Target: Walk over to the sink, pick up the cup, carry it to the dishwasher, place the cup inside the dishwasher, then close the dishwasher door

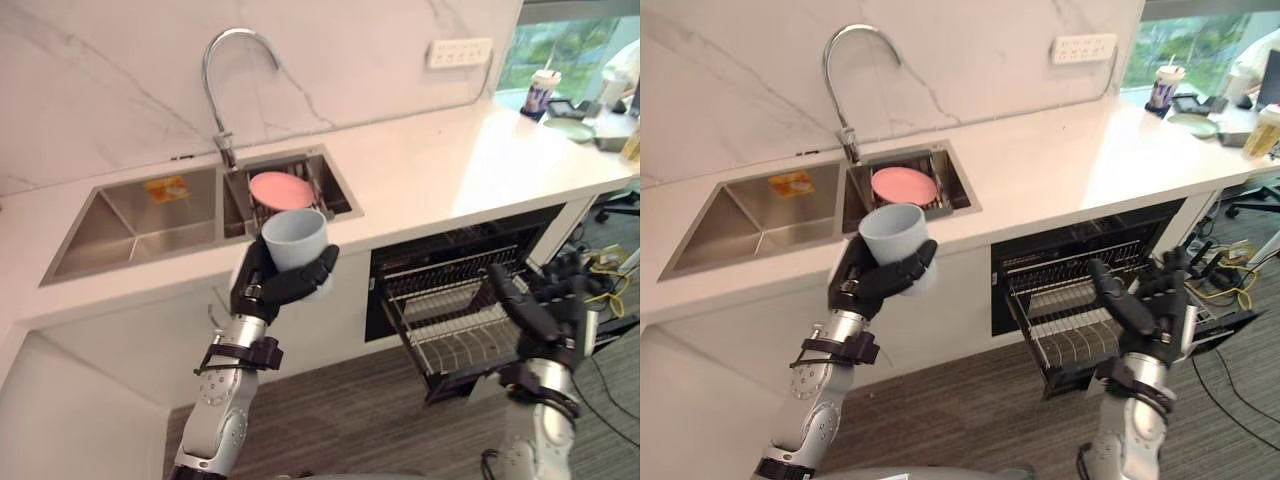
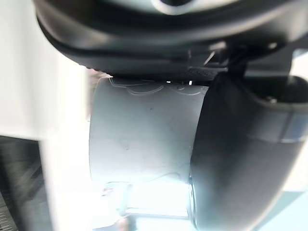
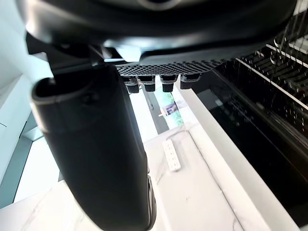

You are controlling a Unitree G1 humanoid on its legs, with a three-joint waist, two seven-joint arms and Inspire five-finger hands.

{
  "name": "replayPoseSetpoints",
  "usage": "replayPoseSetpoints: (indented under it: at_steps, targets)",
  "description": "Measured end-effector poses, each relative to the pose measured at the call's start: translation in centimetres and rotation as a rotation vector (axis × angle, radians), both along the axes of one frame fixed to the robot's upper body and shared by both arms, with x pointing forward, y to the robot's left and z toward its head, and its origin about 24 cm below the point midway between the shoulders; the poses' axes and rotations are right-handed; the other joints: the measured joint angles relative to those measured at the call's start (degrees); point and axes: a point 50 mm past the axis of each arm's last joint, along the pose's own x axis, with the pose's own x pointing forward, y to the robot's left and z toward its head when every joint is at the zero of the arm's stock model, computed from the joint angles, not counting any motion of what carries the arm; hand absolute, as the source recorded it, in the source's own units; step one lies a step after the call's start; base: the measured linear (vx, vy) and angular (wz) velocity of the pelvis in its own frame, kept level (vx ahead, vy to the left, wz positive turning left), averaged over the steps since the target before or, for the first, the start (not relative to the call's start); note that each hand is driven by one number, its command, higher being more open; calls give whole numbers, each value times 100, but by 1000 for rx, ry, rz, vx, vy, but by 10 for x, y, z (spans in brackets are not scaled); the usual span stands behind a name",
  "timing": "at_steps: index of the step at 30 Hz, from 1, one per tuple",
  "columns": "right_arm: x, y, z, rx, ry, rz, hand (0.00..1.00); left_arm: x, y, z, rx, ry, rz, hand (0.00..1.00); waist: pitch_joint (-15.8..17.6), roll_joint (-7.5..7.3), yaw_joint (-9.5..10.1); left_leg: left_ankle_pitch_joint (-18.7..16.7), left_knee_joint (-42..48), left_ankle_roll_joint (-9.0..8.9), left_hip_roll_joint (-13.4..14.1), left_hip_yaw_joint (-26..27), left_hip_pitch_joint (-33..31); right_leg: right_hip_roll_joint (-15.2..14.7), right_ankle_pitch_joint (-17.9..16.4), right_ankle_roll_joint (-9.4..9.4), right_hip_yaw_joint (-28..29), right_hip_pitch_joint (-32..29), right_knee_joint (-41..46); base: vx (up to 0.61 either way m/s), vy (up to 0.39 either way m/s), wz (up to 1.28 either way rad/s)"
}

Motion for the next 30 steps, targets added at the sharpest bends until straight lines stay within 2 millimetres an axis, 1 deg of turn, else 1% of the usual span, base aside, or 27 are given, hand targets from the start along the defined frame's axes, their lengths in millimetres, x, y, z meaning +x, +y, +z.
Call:
replayPoseSetpoints:
  at_steps: [1,2,3,4,5,6,7,9,10,11,12,13,14,15,16,17,18,19,20,21,22,23,24,25,28,30]
  targets:
    - [2,8,-1,12,-1,38,100,0,2,4,-11,-21,24,0,18,10,28,-86,-44,-110,184,131,123,-23,-155,-5,-403,-315,-337,165,-61,-66]
    - [4,12,-1,18,-7,56,100,-1,4,4,-15,-27,37,0,25,13,76,-157,-61,-192,301,263,231,-51,-174,-4,-712,-502,-722,157,-79,-73]
    - [6,15,0,19,-15,73,100,-1,7,4,-13,-32,53,0,33,-18,89,-244,-36,-289,343,382,319,-105,-94,-32,-1044,-595,-1264,167,-108,-77]
    - [9,18,4,14,-35,92,100,-3,13,5,14,-44,81,0,43,-186,92,-404,64,-383,235,516,420,-230,440,-270,-1485,-642,-2088,210,-132,-80]
    - [12,18,8,-3,-47,110,100,-5,14,3,14,-36,110,0,60,-130,90,-524,165,-413,296,616,444,-203,326,-427,-1618,-536,-2195,218,-134,-76]
    - [15,16,11,-21,-55,119,100,-5,13,3,10,-31,128,0,52,-16,74,-590,215,-455,393,596,396,-56,326,-429,-1595,-497,-2398,205,-123,-55]
    - [15,14,14,-34,-58,120,100,-4,9,4,13,-37,122,0,65,45,42,-624,222,-486,449,611,371,77,325,-429,-1582,-438,-2637,162,-103,-37]
    - [15,10,14,-52,-47,105,100,-2,3,5,18,-45,99,0,114,73,-12,-661,189,-511,547,619,373,362,337,-448,-1542,-227,-3251,152,-93,-29]
    - [15,11,14,-50,-46,105,100,-2,2,5,16,-42,100,0,122,88,-30,-667,171,-515,578,632,399,427,377,-458,-1529,-183,-3352,108,-42,-27]
    - [14,12,14,-46,-48,107,100,-2,1,5,12,-40,107,0,125,104,-39,-727,196,-524,651,689,425,552,423,-455,-1471,-121,-3525,88,-36,-36]
    - [15,15,16,-47,-56,117,100,-2,2,5,7,-44,121,0,139,125,-6,-844,367,-593,771,803,419,663,413,-454,-1380,-110,-3584,65,-26,-41]
    - [16,17,17,-47,-62,126,100,-2,3,5,3,-44,129,0,153,149,12,-916,537,-644,834,848,395,695,378,-472,-1327,-80,-3628,49,-25,-48]
    - [17,21,17,-42,-66,144,100,-2,4,5,5,-40,135,0,217,137,77,-1018,1274,-688,940,854,172,735,344,-464,-1220,28,-3739,19,-24,-44]
    - [18,25,18,-50,-67,166,100,-3,3,3,0,-28,144,0,290,167,90,-1013,2320,-683,1120,705,-190,778,400,-472,-1091,190,-3881,32,-56,-43]
    - [18,25,19,-67,-71,177,100,-4,3,2,-8,-24,149,0,332,257,96,-1001,2839,-676,1205,547,-368,830,415,-473,-1045,284,-3935,44,-32,-55]
    - [18,27,22,-91,-79,196,100,-6,4,-1,-21,-13,162,0,375,400,169,-1018,3645,-698,1331,215,-670,939,441,-532,-857,399,-3990,89,32,-90]
    - [19,30,22,-93,-81,216,100,-10,3,-5,-31,-2,169,0,315,501,264,-1083,3633,-661,1307,8,-734,970,440,-536,-608,397,-4011,122,93,-114]
    - [20,34,23,-93,-88,241,100,-12,3,-5,-31,-11,168,0,314,493,255,-1165,3227,-535,1250,-123,-740,941,444,-528,-427,390,-4028,121,85,-98]
    - [20,35,23,-95,-93,252,100,-12,3,-5,-33,-17,167,0,308,486,245,-1189,2914,-495,1219,-186,-731,912,456,-508,-326,359,-4031,110,70,-72]
    - [21,36,24,-98,-100,262,100,-12,3,-5,-34,-24,166,0,303,480,233,-1185,2335,-479,1169,-254,-693,844,487,-453,-184,321,-4034,173,146,-66]
    - [21,35,25,-102,-103,262,100,-10,0,-4,-35,-27,156,0,296,476,213,-1079,1571,-514,1081,-375,-628,746,572,-311,-16,256,-4038,177,168,-64]
    - [20,32,26,-107,-100,260,100,-9,-3,-4,-37,-28,143,0,287,488,190,-851,1058,-538,1036,-437,-558,677,601,-233,71,237,-4042,183,186,-49]
    - [20,31,26,-111,-96,259,100,-8,-6,-3,-40,-30,134,0,275,507,173,-576,749,-569,1013,-455,-515,650,608,-170,128,225,-4051,187,251,-46]
    - [20,27,25,-122,-82,261,100,-6,-12,-2,-49,-33,111,0,190,606,158,15,355,-1024,1025,-485,-381,621,614,9,259,219,-4077,188,269,-38]
    - [18,31,23,-93,-86,274,100,1,-14,-5,-35,-22,95,0,49,379,11,217,-276,-800,596,-359,-119,260,833,325,289,350,-4521,139,253,-10]
    - [18,33,22,-57,-92,287,100,4,-14,-4,-27,-23,88,0,19,328,-50,246,-396,-754,415,-336,-68,97,953,449,274,444,-4726,66,177,4]
